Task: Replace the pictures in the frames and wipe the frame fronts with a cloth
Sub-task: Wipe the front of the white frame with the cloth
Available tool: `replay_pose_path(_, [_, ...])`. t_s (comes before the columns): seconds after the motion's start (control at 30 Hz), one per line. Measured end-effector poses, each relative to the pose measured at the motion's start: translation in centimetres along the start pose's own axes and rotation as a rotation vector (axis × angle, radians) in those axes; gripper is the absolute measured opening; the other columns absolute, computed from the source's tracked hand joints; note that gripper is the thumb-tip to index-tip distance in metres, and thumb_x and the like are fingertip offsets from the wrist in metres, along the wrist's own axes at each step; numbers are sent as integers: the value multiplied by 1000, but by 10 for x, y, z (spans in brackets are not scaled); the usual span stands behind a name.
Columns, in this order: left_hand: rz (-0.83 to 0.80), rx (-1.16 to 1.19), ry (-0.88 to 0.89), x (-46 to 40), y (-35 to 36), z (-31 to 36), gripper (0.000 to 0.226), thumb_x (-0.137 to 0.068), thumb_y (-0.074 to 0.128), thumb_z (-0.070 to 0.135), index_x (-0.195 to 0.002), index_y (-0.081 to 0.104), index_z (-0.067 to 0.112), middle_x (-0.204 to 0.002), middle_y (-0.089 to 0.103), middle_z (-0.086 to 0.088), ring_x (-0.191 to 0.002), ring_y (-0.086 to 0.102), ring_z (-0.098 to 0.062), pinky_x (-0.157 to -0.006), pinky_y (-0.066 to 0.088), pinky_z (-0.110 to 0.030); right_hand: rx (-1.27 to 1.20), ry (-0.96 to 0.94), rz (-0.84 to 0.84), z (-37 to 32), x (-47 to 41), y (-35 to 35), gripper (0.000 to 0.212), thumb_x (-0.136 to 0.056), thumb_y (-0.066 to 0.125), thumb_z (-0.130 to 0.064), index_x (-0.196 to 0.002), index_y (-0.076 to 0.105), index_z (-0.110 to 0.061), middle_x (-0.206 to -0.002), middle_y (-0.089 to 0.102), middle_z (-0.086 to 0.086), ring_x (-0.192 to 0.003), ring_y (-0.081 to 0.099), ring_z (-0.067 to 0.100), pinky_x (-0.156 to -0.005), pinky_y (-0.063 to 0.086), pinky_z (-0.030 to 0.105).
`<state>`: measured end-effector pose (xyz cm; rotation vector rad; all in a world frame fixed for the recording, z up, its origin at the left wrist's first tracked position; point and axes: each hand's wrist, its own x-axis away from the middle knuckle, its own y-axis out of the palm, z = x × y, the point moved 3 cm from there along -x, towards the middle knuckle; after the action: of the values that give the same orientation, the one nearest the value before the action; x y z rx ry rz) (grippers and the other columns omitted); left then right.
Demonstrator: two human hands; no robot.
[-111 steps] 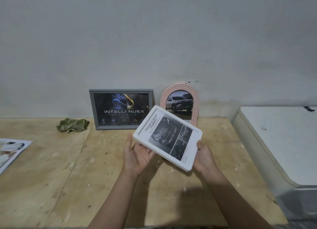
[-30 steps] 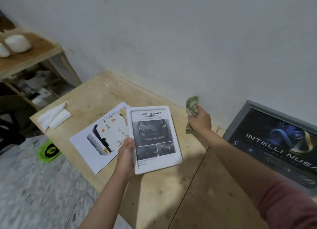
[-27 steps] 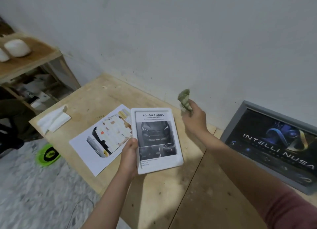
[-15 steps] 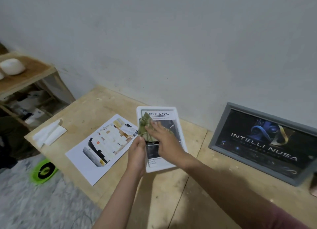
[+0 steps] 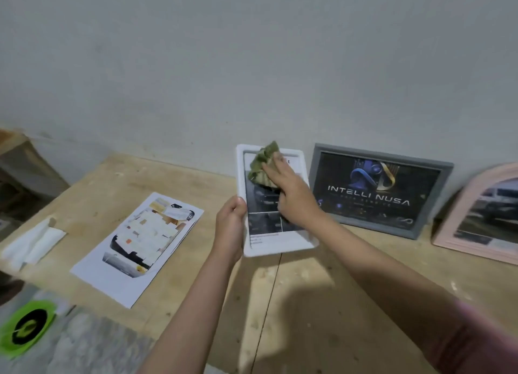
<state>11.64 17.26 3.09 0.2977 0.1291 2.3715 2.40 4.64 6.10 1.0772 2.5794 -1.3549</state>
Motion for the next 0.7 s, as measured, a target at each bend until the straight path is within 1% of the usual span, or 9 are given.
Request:
replay_pose_path(0.1, [-26,58,7,13,13,10,16,-79,55,18,-69,50,7,-80,48,-10,-79,44,-22,-75,38,-39,63,-105,-19,-19,39,14,75,-66,32,9,-136,48,-9,-153,26,10,-143,19,32,-113,24,55])
replay_pose_path(0.23, [8,73,45,21,14,20,43,-90,40,-2,-54,36,21,-56,34,4,-55,33,-11,-53,29,-26,156,-226,-152,-21,102,18,63,-71,26,-9,-123,62,-10,-145,41,12,-134,37,38,-108,31,47])
replay_pose_path(0.3, [12,59,59,25,13,21,39,-90,42,0,-57,38,20,-62,34,-7,-60,34,-16,-58,31,-29,228,-253,-244,-17,124,8,63,-68,35,2,-122,64,-15,-142,46,10,-117,51,39,-94,48,50])
replay_pose_path(0.37, [-5,36,36,31,12,16,30,-89,44,4,-62,45,18,-74,40,-11,-71,38,-22,-69,36,-38,319,-237,-257,-13,135,-16,56,-69,43,2,-114,69,-18,-134,56,9,-99,58,36,-77,54,49])
replay_pose_path(0.43, [-14,12,17,36,9,10,25,-88,45,9,-66,54,15,-78,47,-11,-76,43,-22,-74,40,-40,333,-164,-60,-13,131,-54,45,-76,38,-10,-104,74,-14,-119,65,13,-89,62,38,-73,55,49])
replay_pose_path(0.5, [-75,-10,31,46,12,8,21,-89,46,10,-73,57,6,-78,49,-11,-75,45,-21,-74,41,-37,312,-87,198,-16,120,-90,51,-76,32,-14,-107,72,-8,-121,62,19,-94,60,42,-86,51,47])
replay_pose_path(0.57, [-142,-62,49,58,19,7,22,-94,43,7,-76,54,1,-74,49,-10,-70,46,-17,-67,40,-30,384,-107,315,-21,104,-105,54,-75,34,-4,-120,64,-4,-134,52,23,-107,55,44,-98,41,39])
replay_pose_path(0.63, [-187,-60,60,71,27,4,24,-95,42,5,-72,51,4,-70,44,-9,-67,41,-17,-64,36,-29,510,-123,201,-19,91,-101,70,-68,46,14,-134,51,-7,-146,37,22,-127,41,47,-103,35,52])
replay_pose_path(0.7, [-191,-41,61,81,32,0,25,-93,42,4,-68,46,6,-71,36,-9,-69,33,-19,-67,29,-31,604,-100,84,-3,92,-93,87,-62,53,23,-141,40,-11,-152,25,19,-136,26,48,-97,33,68])
